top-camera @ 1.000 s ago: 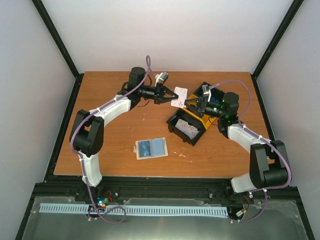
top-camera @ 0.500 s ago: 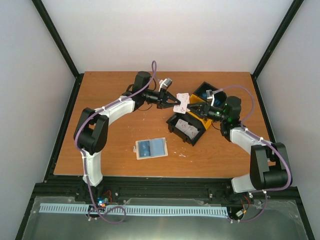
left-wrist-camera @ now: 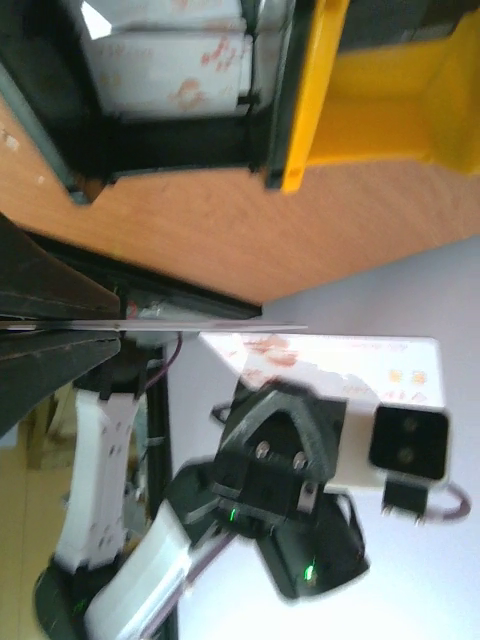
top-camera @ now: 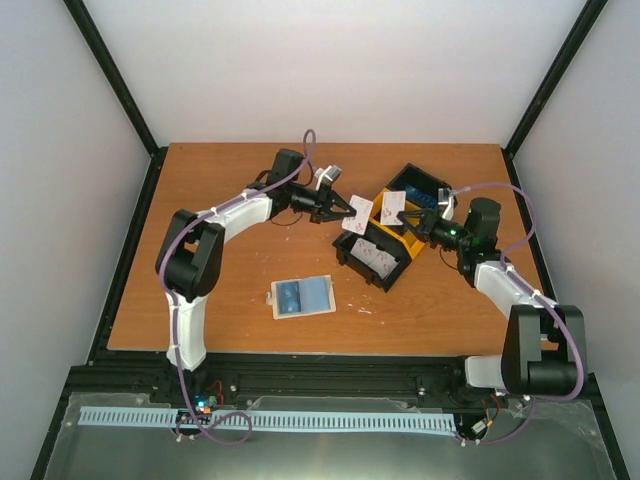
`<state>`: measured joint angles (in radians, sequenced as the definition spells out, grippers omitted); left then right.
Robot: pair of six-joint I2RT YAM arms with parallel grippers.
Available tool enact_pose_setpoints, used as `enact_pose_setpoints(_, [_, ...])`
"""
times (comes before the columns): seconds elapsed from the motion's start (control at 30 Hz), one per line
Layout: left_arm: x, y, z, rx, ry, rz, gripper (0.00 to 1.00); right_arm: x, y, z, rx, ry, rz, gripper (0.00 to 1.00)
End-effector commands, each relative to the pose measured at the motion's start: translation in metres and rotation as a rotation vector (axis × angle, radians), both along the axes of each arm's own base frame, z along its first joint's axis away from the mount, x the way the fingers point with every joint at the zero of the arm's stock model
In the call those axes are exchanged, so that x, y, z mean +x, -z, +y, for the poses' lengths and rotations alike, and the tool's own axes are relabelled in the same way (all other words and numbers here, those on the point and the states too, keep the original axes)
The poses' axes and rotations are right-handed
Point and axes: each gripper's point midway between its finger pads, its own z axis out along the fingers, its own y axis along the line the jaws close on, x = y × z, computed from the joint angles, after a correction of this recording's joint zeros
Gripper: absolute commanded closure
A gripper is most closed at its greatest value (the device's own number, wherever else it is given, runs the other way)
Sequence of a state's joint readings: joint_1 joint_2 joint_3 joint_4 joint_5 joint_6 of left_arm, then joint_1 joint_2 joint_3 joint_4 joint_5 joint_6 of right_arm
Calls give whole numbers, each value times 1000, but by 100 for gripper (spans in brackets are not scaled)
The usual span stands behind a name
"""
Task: Put the credit cards into the card holder
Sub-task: Pick up the credit card from the storage box, then place the credit card in the storage box, then insert the credit card into the card holder.
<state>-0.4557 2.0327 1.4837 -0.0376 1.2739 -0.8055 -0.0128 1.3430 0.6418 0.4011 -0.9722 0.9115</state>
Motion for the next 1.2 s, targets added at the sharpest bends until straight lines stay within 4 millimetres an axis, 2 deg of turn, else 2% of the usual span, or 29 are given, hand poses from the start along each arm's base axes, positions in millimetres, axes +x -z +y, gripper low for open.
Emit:
enact_pose_setpoints(0.0, [11,35,-12,192,-28,-114,98,2,21,-22,-183,126,56,97])
enact_pose_setpoints(0.1, [10,63,-17,314,-35,-137,98,0,35,-44,-300,249,118,97])
enact_pose_setpoints(0.2, [6,77,-23,378,-22,-169,98,-6,38,-60,-372,332,140,97])
enact_pose_setpoints(0.4, [-10,104,-34,499,23,-200,97,-16,34,-64,-394,352,137,97])
enact_pose_setpoints(0.5, [-10,113,-32,542,23,-212,96,-18,35,-63,-391,348,144,97])
enact_pose_setpoints(0.57, [-6,115,-31,568,14,-224,90,-19,35,-63,-392,347,150,97])
enact_pose_setpoints(0.67, [4,100,-32,582,-8,-269,73,-22,28,-59,-387,324,140,97])
enact_pose_setpoints(0.77, [11,67,-34,557,-36,-325,59,-27,14,-47,-355,266,94,97])
enact_pose_setpoints(0.87, [11,35,-30,540,-76,-363,52,-35,-2,-22,-308,160,28,97])
enact_pose_setpoints(0.93, [9,18,-23,542,-118,-378,46,-47,-12,3,-237,46,-22,97])
enact_pose_setpoints(1.03, [7,6,3,592,-238,-376,39,-61,-21,36,-177,-49,-55,97])
enact_pose_setpoints(1.1, [0,-7,29,610,-346,-368,36,-66,-15,52,-176,-68,-26,97])
enact_pose_setpoints(1.17, [-13,-6,52,616,-426,-334,34,-74,-10,74,-167,-102,5,97])
